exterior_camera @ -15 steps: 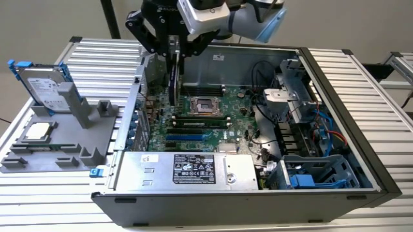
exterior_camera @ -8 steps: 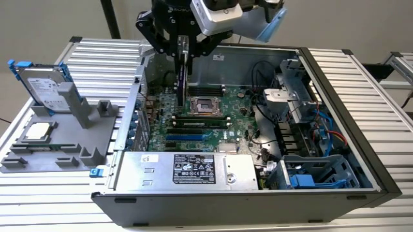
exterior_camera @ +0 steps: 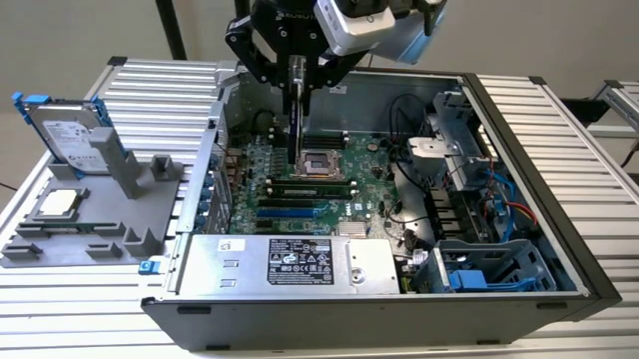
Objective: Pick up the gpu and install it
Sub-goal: 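Pick up the gpu and move the gpu toward the slot, then insert the gpu into the slot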
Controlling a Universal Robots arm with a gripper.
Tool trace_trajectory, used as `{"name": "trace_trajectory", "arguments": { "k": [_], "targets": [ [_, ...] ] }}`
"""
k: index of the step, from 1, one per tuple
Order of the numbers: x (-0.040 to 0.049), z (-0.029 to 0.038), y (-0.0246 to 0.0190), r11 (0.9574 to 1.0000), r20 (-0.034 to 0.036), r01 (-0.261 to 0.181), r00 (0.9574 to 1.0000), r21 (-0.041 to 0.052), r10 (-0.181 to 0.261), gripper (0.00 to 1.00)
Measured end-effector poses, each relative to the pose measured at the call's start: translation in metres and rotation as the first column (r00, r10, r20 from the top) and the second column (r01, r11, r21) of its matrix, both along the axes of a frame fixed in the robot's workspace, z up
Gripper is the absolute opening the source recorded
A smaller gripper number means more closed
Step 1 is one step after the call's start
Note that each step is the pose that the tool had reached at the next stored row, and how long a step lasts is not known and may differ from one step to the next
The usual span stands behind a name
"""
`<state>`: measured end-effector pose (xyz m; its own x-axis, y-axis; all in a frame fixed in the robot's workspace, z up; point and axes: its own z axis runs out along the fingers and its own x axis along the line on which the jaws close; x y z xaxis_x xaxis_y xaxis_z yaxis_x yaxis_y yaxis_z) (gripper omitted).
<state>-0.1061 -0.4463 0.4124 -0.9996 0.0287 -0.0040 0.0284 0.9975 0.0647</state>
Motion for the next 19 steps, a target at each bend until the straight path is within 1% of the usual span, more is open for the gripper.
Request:
{"name": "trace_trajectory", "arguments": {
  "k": [8,19],
  "targets": [
    [0.0143,0.0,0.0,1.0,0.0,0.0,1.0,0.0001,0.0,0.0],
    [0.0146,0.0,0.0,1.0,0.0,0.0,1.0,0.0,0.0,0.0]
  ]
}}
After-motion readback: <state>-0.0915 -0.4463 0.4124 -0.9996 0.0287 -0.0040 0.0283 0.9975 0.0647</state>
